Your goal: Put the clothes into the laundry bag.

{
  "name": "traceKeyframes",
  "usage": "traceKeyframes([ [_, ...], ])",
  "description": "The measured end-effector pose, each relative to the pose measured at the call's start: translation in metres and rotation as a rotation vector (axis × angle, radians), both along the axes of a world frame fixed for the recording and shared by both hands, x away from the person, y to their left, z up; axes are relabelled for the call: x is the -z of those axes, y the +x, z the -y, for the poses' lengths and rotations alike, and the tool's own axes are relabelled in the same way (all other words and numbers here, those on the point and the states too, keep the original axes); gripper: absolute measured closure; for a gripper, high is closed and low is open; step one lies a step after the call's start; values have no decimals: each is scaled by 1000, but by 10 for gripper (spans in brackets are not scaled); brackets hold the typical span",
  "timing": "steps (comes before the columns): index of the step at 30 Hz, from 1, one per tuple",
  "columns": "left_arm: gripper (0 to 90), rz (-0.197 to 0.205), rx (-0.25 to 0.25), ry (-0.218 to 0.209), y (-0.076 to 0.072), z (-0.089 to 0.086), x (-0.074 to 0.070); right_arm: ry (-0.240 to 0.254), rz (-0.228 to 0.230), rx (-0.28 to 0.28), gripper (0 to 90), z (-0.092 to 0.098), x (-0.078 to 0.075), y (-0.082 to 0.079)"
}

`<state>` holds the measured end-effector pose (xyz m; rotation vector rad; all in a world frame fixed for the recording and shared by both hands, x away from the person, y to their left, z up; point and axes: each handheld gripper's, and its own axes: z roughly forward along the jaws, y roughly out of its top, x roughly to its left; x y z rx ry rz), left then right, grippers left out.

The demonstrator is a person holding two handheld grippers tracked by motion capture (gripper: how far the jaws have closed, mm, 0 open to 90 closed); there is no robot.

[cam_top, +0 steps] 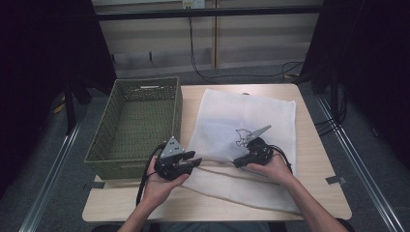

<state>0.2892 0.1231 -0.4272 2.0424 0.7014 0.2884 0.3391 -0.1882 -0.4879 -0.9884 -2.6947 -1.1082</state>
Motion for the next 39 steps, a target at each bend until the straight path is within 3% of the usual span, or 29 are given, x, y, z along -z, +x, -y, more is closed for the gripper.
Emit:
traceKeyframes([
  [4,625,0,6,2,1,-1,0,-50,4,-3,881,1,3,0],
  [9,623,2,5,-1,1,-1,0,-67,12,-2,883,8,4,3],
  [16,621,-1,5,6,1,-1,0,-136,46,57,881,25,0,4],
  [19,621,-2,-2,3,2,-1,0,-126,29,64,876,30,-3,4],
  [22,619,-5,4,-5,2,-1,0,-78,48,59,853,30,-7,2],
  [28,612,3,-5,-1,1,-2,-1,-47,46,66,845,28,-11,-5],
  [39,607,3,-6,-4,3,-2,-3,-78,26,78,845,35,3,-21],
])
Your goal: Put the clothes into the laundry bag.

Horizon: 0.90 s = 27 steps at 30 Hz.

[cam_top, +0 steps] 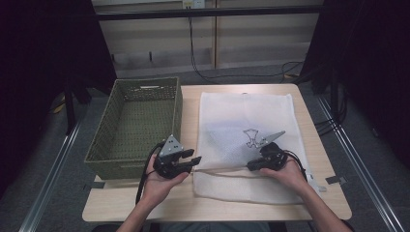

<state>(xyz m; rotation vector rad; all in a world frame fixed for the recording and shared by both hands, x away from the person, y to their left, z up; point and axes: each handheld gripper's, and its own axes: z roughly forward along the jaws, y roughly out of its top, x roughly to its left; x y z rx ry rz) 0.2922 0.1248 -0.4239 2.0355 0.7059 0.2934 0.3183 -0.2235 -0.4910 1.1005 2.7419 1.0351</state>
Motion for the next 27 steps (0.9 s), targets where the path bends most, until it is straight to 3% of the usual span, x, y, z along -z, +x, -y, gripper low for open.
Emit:
traceKeyframes([
  [3,603,1,3,-4,0,0,0,-21,24,-5,837,-3,-1,0],
  [6,595,1,3,-11,-1,-3,-3,-1,26,4,817,-2,-3,-3],
  [9,574,-1,-7,-30,0,-7,-5,65,34,37,799,5,-10,-10],
  [16,475,13,-22,-69,-1,-17,-14,250,119,111,764,20,-30,-18],
  [22,378,36,-52,-82,-5,-34,-21,337,189,166,686,28,-47,-25],
  [27,299,60,-95,-106,-11,-48,-28,355,227,191,634,36,-54,-35],
])
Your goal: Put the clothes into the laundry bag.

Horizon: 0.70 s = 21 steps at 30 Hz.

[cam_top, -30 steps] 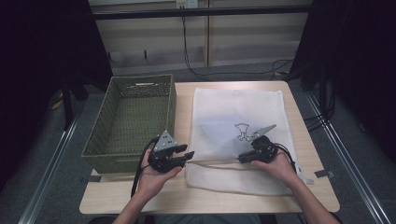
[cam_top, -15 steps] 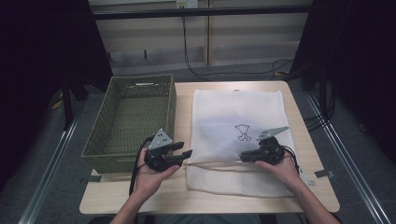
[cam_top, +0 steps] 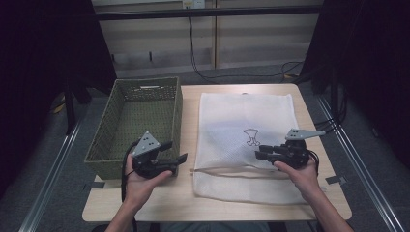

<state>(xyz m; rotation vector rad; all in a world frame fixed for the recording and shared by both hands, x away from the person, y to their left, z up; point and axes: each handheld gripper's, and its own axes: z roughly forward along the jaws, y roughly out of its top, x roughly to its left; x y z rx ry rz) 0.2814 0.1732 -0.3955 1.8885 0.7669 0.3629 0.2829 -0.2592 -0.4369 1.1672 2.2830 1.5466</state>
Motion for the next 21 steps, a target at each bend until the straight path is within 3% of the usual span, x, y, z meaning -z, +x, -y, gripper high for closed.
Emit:
traceKeyframes([
  [8,217,2,-77,-17,-13,-28,2,3,19,40,598,18,-3,-18],
  [14,222,11,-119,-4,-24,-49,5,25,44,74,593,26,-6,-30],
  [19,237,10,-170,-50,-39,-67,10,63,76,124,603,34,-8,-40],
  [21,238,22,-177,-35,-43,-71,11,66,88,137,606,36,-8,-42],
])
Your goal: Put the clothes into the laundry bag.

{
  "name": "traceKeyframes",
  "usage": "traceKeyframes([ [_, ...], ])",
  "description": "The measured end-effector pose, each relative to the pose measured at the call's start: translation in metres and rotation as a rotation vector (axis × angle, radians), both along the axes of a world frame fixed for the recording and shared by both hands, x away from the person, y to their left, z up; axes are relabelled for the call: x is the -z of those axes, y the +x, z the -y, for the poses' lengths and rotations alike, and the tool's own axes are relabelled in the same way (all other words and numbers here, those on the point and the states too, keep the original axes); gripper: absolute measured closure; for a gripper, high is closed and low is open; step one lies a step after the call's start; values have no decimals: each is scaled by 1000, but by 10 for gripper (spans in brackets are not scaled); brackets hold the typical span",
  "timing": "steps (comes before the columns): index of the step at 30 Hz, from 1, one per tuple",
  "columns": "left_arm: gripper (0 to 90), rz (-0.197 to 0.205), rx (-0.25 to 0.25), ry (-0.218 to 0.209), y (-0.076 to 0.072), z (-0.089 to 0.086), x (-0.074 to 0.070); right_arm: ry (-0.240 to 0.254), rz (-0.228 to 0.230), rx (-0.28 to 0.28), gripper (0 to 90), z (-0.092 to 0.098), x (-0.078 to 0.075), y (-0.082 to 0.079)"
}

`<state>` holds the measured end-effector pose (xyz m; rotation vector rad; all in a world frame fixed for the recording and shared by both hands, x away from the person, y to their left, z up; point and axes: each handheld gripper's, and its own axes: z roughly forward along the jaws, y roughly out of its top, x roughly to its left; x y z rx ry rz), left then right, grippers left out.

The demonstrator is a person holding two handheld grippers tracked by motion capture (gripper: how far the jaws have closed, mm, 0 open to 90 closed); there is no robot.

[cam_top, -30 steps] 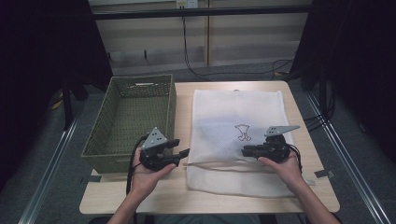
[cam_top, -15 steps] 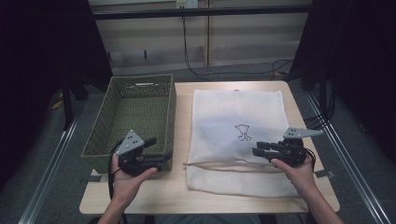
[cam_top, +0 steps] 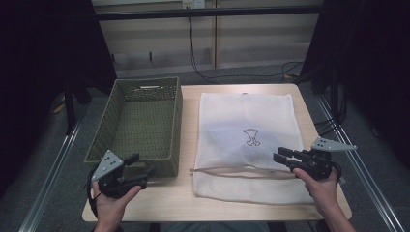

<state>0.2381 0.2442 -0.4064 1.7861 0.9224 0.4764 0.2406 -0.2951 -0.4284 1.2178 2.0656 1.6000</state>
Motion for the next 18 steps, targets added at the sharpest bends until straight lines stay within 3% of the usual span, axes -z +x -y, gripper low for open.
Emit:
traceKeyframes([
  [7,235,33,-69,-38,-5,-19,8,-7,-5,20,613,8,5,-3],
  [12,251,22,-61,-30,-5,-22,16,-7,-10,42,626,17,10,-3],
  [18,269,21,-74,-65,-5,-26,18,-12,-21,32,635,17,16,0],
])
